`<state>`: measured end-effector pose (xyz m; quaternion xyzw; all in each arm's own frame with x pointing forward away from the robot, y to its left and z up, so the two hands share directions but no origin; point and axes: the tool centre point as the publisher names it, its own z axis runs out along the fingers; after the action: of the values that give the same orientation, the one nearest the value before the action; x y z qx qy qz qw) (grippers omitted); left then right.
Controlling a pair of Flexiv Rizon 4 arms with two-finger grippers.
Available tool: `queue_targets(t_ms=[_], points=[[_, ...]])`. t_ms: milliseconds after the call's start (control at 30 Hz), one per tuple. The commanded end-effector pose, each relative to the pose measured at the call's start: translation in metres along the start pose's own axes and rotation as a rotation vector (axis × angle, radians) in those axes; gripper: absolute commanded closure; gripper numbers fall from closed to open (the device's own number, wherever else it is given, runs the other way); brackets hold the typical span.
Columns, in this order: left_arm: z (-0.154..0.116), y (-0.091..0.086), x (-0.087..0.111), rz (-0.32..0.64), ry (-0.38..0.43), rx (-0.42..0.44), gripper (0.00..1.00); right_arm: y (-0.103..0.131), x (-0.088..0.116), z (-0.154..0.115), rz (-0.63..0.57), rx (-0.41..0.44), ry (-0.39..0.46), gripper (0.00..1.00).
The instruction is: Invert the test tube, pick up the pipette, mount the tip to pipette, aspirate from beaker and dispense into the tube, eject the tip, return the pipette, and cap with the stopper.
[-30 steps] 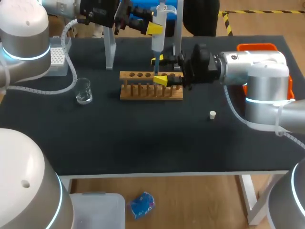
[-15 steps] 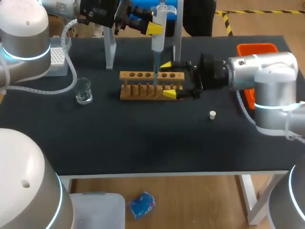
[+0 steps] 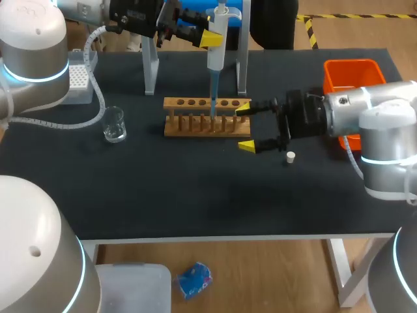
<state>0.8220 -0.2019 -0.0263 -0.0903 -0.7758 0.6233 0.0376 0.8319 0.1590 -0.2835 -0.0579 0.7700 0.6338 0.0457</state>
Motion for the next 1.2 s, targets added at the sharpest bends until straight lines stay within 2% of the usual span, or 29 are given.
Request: queue_targets(t_ms=[33, 300, 333, 467, 633, 767, 967, 1200], points=[[-0.001, 0.000, 0.000, 0.001, 0.001, 0.000, 1.00, 0.001, 0.001, 0.000, -0.001, 0.002, -0.002, 0.00], [-0.001, 0.000, 0.000, 0.001, 0.001, 0.000, 1.00, 0.001, 0.001, 0.000, -0.001, 0.002, -0.002, 0.00], [-0.006, 0.005, -0.002, -0.011, -0.012, -0.002, 1.00, 0.001, 0.001, 0.000, -0.001, 0.002, -0.002, 0.00], [-0.047, 0.022, -0.011, -0.024, -0.069, -0.036, 1.00, 0.001, 0.001, 0.000, -0.001, 0.002, -0.002, 0.00], [-0.112, 0.033, -0.018, -0.033, -0.146, -0.088, 1.00, 0.001, 0.001, 0.000, -0.001, 0.002, -0.002, 0.00], [-0.149, 0.039, -0.023, -0.029, -0.173, -0.090, 1.00, 0.001, 0.001, 0.000, -0.001, 0.002, -0.002, 0.00], [-0.182, 0.053, -0.030, 0.001, -0.200, -0.086, 1.00, 0.001, 0.001, 0.000, -0.001, 0.002, -0.002, 0.00], [-0.196, 0.075, -0.033, 0.034, -0.218, -0.061, 1.00, 0.001, 0.001, 0.000, -0.001, 0.002, -0.002, 0.00]])
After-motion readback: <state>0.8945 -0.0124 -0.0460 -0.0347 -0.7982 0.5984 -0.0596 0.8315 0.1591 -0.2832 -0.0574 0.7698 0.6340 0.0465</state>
